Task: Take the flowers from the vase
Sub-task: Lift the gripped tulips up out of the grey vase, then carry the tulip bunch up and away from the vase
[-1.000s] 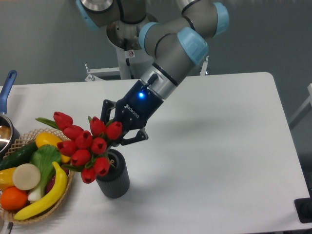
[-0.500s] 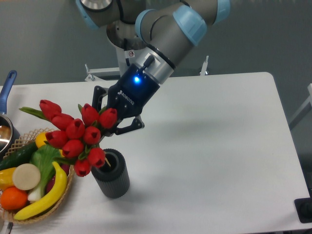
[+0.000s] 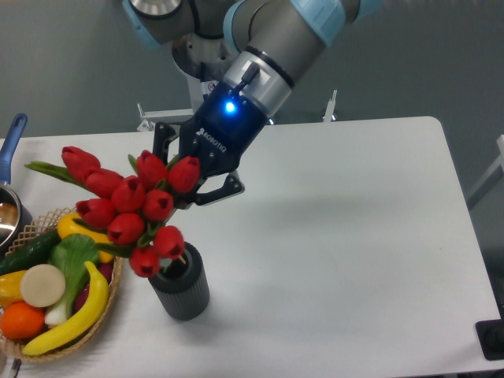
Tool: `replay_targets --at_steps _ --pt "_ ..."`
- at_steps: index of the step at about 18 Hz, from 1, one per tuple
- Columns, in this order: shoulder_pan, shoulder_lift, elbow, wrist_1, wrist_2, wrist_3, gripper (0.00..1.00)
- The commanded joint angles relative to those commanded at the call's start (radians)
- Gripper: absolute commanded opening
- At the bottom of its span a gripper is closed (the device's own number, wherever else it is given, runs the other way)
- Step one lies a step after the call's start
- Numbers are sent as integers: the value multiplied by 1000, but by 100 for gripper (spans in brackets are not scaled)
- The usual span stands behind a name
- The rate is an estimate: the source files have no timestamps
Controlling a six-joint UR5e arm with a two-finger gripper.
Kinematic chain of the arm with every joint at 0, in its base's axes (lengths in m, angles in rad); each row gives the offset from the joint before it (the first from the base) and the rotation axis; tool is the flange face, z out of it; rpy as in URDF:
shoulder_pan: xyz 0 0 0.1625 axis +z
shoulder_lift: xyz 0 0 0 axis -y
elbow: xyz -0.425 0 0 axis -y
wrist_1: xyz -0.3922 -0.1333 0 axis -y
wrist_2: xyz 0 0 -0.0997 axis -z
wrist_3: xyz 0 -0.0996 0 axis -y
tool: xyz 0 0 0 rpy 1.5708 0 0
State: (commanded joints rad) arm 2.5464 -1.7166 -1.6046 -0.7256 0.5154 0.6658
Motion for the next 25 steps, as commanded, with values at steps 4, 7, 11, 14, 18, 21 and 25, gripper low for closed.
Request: replay_targets --at_steps 4,7,11,14,18,21,25 --pt "38 5 26 0 0 -25 25" --pt "106 3 28 0 5 -6 25" --pt "184 -3 15 0 5 78 25" --pt "245 -9 17 0 5 98 25" --pt "279 -24 15 0 5 113 25" --pt "288 -25 11 0 6 112 25" --pt "296 -24 5 0 5 107 25"
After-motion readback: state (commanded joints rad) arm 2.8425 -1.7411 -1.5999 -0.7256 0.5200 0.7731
